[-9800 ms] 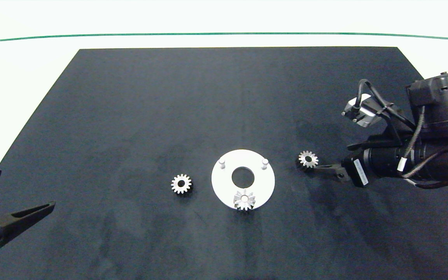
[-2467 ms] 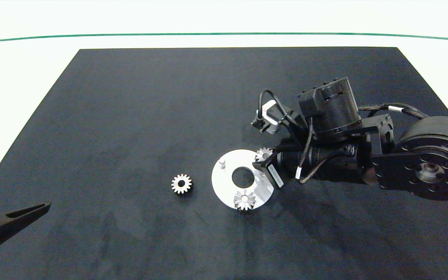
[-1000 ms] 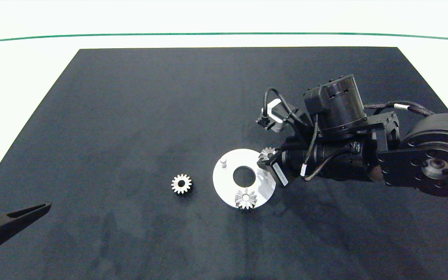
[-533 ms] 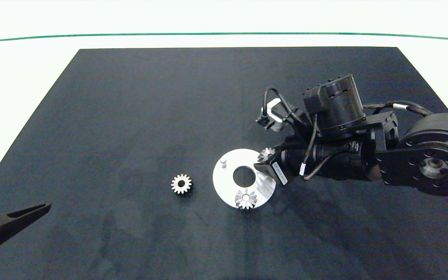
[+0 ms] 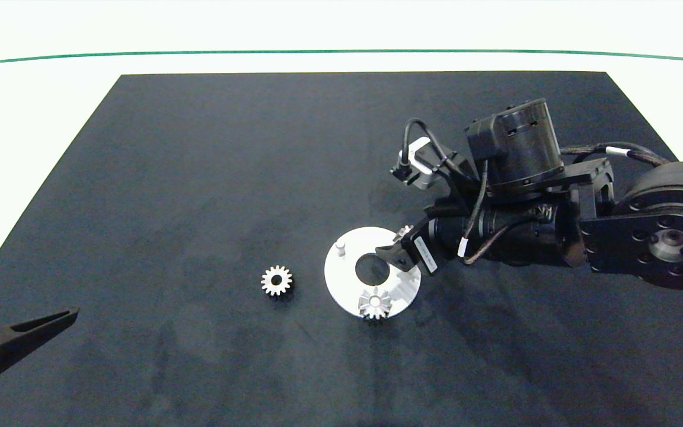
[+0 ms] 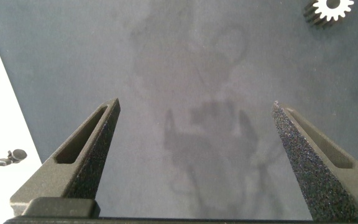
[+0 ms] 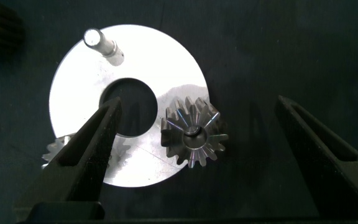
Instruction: Install three planetary gears onto the carrier pins
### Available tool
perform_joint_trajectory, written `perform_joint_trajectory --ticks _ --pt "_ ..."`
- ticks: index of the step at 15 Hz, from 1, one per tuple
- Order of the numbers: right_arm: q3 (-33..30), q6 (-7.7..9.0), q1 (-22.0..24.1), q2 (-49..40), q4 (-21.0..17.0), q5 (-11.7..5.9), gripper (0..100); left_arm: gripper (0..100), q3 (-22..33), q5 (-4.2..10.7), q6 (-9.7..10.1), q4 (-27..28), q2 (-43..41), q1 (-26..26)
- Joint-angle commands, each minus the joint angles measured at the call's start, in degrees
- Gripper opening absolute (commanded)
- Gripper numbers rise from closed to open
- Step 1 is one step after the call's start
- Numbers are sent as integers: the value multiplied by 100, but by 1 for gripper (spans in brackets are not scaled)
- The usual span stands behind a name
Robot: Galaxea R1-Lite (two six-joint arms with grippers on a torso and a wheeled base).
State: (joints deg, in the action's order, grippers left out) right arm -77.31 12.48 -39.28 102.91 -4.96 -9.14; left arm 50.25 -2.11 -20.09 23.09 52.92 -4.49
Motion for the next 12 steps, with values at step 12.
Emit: perform_joint_trajectory --ticks 12 --pt "-47 9 245 -474 -348 -404 100 100 2 0 -12 11 -1 9"
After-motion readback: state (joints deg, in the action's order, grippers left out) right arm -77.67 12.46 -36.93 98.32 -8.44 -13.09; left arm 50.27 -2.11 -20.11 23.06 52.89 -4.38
